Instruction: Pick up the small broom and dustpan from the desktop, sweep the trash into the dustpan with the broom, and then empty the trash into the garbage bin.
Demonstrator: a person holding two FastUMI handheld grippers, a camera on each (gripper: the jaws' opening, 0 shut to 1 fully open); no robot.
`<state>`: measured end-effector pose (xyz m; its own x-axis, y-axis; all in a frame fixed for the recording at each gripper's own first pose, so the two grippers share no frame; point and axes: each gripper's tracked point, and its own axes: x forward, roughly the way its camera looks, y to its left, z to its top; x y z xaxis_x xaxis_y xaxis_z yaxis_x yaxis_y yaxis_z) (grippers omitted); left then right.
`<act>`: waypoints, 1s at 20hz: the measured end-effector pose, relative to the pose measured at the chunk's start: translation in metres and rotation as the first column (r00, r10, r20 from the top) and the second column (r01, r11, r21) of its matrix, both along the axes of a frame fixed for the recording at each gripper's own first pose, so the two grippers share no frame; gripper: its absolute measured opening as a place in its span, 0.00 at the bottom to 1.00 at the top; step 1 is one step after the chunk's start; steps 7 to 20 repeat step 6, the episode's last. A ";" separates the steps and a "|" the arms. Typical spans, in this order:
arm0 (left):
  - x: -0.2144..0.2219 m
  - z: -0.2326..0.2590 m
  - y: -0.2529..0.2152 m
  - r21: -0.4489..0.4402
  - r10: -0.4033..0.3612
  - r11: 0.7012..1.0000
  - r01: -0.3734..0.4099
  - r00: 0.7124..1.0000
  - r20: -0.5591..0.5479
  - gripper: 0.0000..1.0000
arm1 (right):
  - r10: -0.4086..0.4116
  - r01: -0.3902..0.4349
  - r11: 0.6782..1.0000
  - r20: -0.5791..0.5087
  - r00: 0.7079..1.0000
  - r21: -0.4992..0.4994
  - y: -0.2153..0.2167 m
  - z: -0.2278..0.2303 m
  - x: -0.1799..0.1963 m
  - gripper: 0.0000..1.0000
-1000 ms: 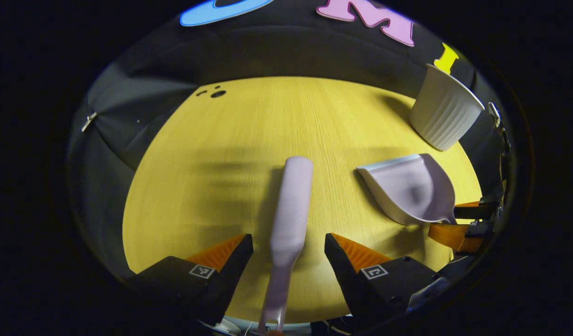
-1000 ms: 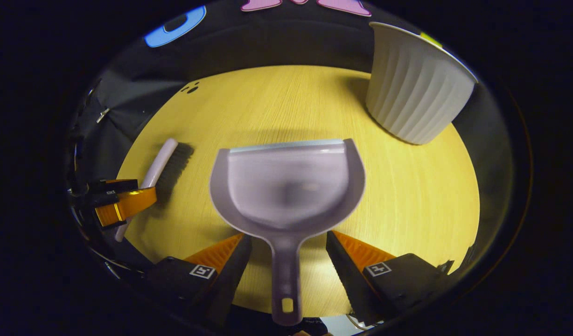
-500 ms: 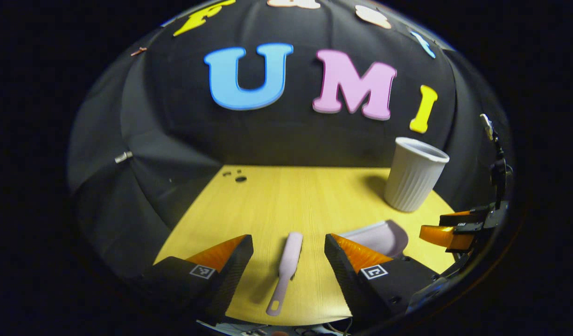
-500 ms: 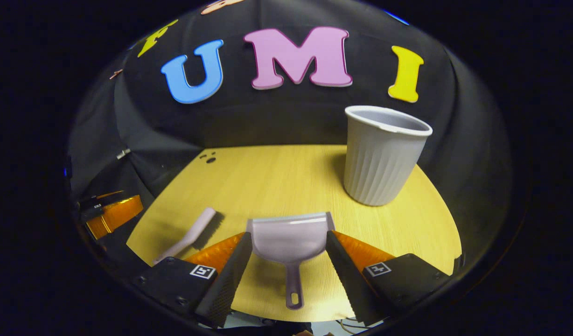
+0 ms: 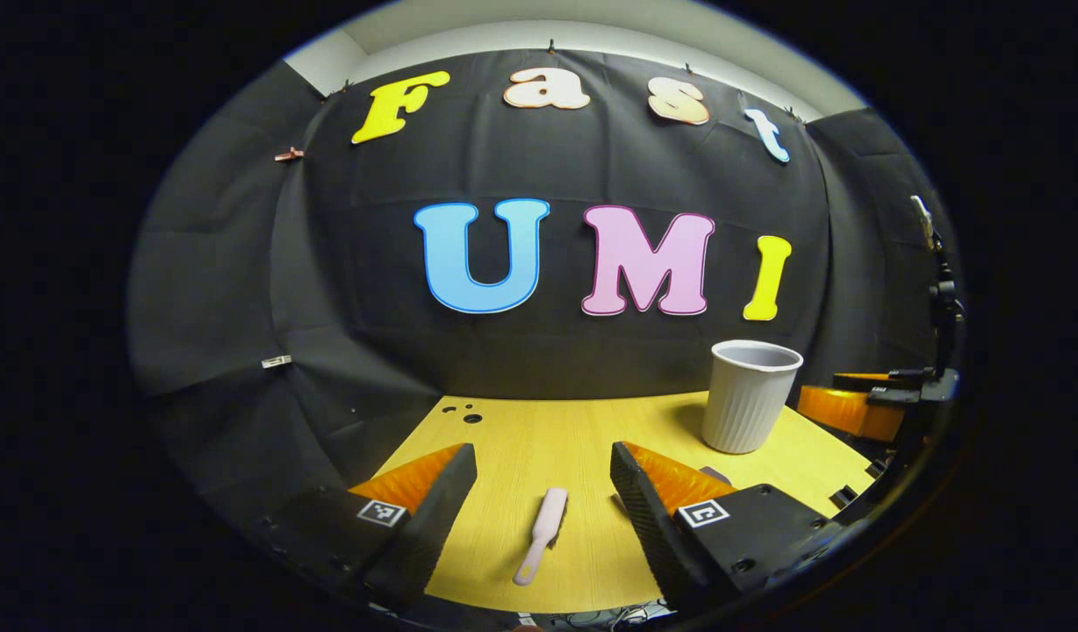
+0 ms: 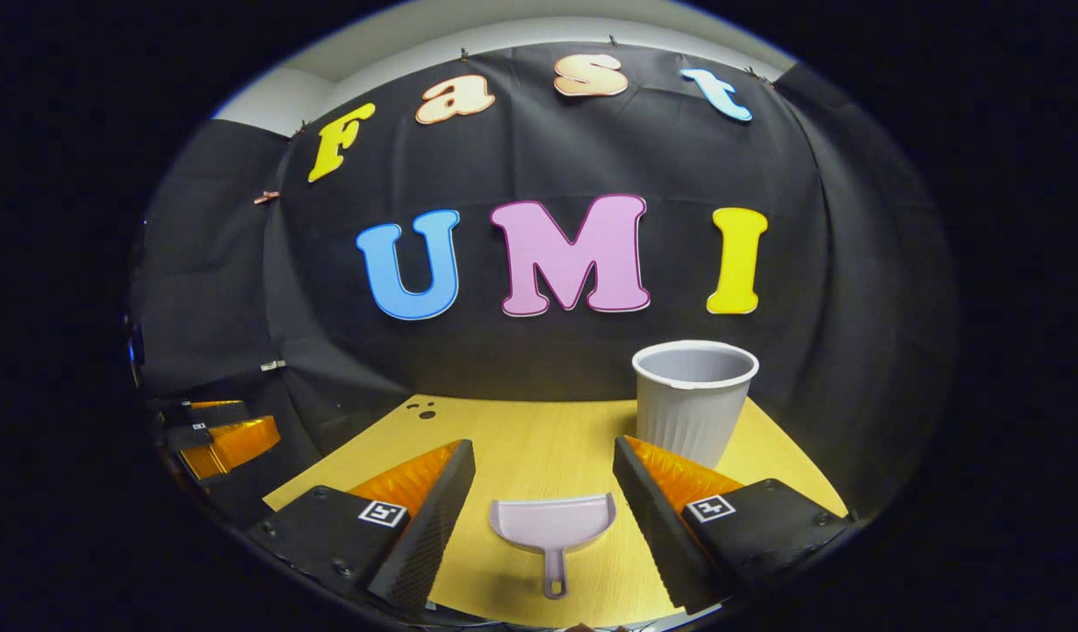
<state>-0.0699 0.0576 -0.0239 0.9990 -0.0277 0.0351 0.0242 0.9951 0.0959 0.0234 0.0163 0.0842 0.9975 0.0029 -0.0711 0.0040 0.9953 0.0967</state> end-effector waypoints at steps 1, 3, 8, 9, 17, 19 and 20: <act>-0.007 -0.009 -0.003 -0.009 0.003 1.000 -0.004 1.000 -0.017 0.96 | -0.006 0.006 1.000 -0.023 1.000 -0.010 -0.001 -0.009 -0.007 0.99; -0.017 -0.028 -0.001 -0.028 0.044 0.999 -0.045 0.998 -0.050 0.99 | -0.066 0.065 0.998 -0.036 0.997 -0.006 -0.014 -0.022 -0.019 0.99; -0.023 -0.054 -0.010 -0.062 0.042 0.997 -0.048 0.995 -0.095 0.97 | -0.061 0.063 0.998 -0.088 0.994 0.024 -0.005 -0.045 -0.033 0.99; -0.023 -0.054 -0.010 -0.062 0.042 0.997 -0.048 0.995 -0.095 0.97 | -0.061 0.063 0.998 -0.088 0.994 0.024 -0.005 -0.045 -0.033 0.99; -0.023 -0.054 -0.010 -0.062 0.042 0.997 -0.048 0.995 -0.095 0.97 | -0.061 0.063 0.998 -0.088 0.994 0.024 -0.005 -0.045 -0.033 0.99; -0.023 -0.054 -0.010 -0.062 0.042 0.997 -0.048 0.995 -0.095 0.97 | -0.061 0.063 0.998 -0.088 0.994 0.024 -0.005 -0.045 -0.033 0.99; -0.023 -0.054 -0.010 -0.062 0.042 0.997 -0.048 0.995 -0.095 0.97 | -0.061 0.063 0.998 -0.088 0.994 0.024 -0.005 -0.045 -0.033 0.99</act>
